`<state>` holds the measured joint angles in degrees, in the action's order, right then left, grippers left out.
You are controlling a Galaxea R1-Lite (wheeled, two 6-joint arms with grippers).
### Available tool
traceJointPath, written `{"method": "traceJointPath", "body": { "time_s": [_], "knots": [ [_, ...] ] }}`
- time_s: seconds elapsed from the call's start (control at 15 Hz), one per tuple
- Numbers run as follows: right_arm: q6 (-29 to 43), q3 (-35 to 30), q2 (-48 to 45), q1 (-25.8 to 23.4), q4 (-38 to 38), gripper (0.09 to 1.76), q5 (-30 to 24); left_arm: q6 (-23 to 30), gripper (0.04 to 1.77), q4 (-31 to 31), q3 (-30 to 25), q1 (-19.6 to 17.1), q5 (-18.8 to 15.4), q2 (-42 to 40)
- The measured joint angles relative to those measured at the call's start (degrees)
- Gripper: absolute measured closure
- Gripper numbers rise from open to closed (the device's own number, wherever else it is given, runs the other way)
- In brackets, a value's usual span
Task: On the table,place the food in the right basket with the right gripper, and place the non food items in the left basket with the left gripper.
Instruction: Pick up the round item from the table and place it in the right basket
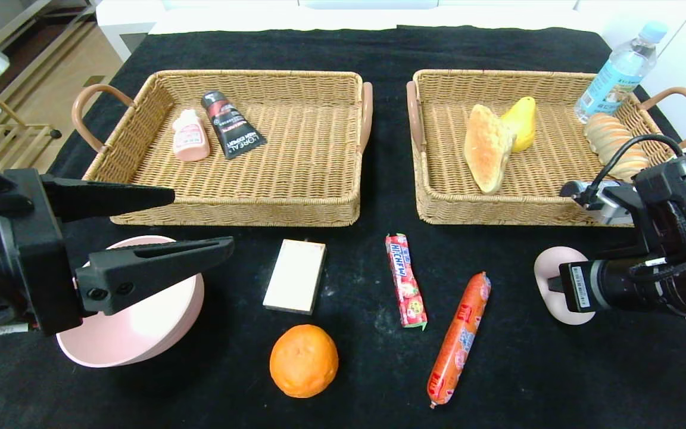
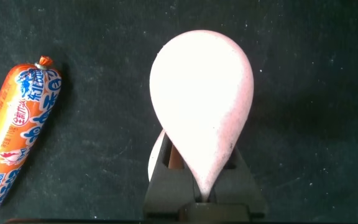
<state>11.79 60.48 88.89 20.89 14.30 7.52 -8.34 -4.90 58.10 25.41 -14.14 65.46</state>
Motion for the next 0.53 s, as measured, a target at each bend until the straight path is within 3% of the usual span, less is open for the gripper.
{"method": "traceJointPath", "body": {
  "time_s": [0.53],
  "knots": [
    [0.0, 0.1, -0.7, 0.0, 0.1, 1.69, -0.1, 0.0, 0.09, 0.0, 0.0, 0.0, 0.0, 0.0]
  ]
}}
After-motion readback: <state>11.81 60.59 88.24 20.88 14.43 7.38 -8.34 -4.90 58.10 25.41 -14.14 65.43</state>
